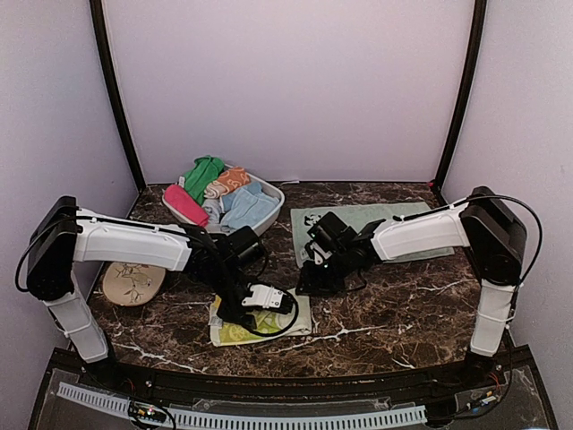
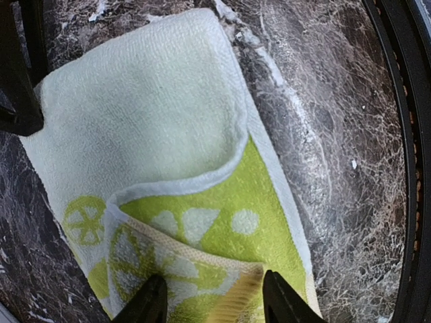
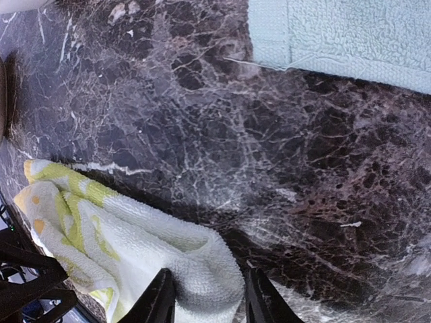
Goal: Roll the towels
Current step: Smooth out the towel at the center of the board.
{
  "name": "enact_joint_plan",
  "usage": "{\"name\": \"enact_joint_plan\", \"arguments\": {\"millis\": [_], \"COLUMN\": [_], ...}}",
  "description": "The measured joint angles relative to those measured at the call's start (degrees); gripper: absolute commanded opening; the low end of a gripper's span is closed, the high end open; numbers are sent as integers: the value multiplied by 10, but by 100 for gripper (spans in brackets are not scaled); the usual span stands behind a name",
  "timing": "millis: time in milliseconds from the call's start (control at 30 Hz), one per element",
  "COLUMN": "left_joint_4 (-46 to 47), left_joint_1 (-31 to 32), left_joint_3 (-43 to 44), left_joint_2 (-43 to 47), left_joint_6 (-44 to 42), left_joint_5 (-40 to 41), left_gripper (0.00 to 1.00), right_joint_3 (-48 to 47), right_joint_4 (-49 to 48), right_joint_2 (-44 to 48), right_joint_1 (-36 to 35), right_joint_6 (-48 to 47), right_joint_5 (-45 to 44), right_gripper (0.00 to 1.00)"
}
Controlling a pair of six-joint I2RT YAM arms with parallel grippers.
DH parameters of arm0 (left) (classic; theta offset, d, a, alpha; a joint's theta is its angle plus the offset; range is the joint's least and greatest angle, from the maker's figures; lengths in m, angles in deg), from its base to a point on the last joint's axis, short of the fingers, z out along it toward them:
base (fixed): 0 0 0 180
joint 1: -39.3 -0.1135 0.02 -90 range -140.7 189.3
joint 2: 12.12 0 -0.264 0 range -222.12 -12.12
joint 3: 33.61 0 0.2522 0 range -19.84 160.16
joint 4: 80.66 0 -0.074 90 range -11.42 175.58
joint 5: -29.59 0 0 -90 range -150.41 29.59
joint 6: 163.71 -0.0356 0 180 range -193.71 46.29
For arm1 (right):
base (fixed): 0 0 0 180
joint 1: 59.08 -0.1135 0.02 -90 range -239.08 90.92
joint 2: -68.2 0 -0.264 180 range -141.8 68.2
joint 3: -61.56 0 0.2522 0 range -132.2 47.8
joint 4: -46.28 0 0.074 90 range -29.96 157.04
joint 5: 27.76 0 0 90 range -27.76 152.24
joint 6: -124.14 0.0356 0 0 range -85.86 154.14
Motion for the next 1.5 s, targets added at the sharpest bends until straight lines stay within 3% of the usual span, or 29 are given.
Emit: {"name": "enact_joint_plan", "arguments": {"millis": [233,433,633,833,1267,1500], "left_joint_4": [1,-3,-3,-3,-14,-67], "left_joint_1": [7,11,12,15,16,16], "left_joint_3": [0,-2,-9,-23,-24,-41], "left_joint_2": [-18,-20,-20,-21,-2,76], "left_joint_6": [15,31,44,48,48,37], "left_joint_5": [-2,-3,-2,5,28,30], "left_gripper": [48,53,39,0,0,0], "right_joint_3": [7,7,7,7,31,33], "right_joint_4": [0,0,0,0,-8,-8], "right_joint_2": [0,0,0,0,10,12], "right_joint_1": [0,0,-1,-1,-1,-1], "right_joint_6": [0,-1,-2,-2,-2,-2], "right_joint_5": [-11,-18,-23,-24,-27,-28], "right_gripper": [34,32,28,26,25,25]}}
